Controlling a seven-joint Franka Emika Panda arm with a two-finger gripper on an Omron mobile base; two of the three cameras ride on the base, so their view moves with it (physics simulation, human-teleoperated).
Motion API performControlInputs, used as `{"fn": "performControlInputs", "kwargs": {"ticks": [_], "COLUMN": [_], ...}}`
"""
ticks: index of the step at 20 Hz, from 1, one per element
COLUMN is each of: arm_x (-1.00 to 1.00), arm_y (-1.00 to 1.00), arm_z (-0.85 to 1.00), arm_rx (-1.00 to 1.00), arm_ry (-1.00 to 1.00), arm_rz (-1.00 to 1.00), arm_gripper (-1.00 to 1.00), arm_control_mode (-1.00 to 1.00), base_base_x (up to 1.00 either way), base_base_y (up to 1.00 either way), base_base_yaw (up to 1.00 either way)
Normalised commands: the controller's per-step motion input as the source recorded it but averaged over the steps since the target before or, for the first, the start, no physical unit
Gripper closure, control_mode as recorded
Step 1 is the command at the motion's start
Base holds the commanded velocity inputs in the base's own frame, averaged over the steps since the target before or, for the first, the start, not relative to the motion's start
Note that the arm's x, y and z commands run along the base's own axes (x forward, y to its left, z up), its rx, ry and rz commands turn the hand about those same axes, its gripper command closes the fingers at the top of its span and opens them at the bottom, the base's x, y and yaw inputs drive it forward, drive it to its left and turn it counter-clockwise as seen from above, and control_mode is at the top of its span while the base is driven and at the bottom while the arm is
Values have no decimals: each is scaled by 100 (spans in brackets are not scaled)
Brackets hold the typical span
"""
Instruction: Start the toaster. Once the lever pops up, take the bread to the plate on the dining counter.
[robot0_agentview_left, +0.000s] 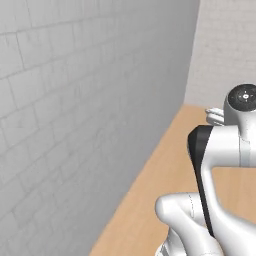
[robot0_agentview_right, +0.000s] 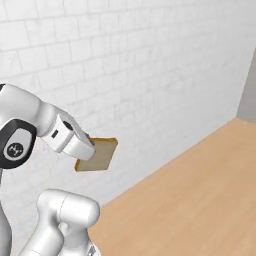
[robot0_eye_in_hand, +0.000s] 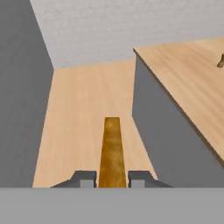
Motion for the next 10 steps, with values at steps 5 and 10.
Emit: {"fn": "performControlInputs", "kwargs": {"ticks": [5,10], "arm_x": [0,0], "arm_y": [0,0], "arm_z": [0,0], "arm_rx": [0,0], "arm_ry": [0,0], "arm_rz": [0,0], "arm_gripper": [100,100], "arm_control_mode": [100,100], "base_base_x": [100,100], "base_base_y": [0,-18], "base_base_yaw": [-26,-24]}}
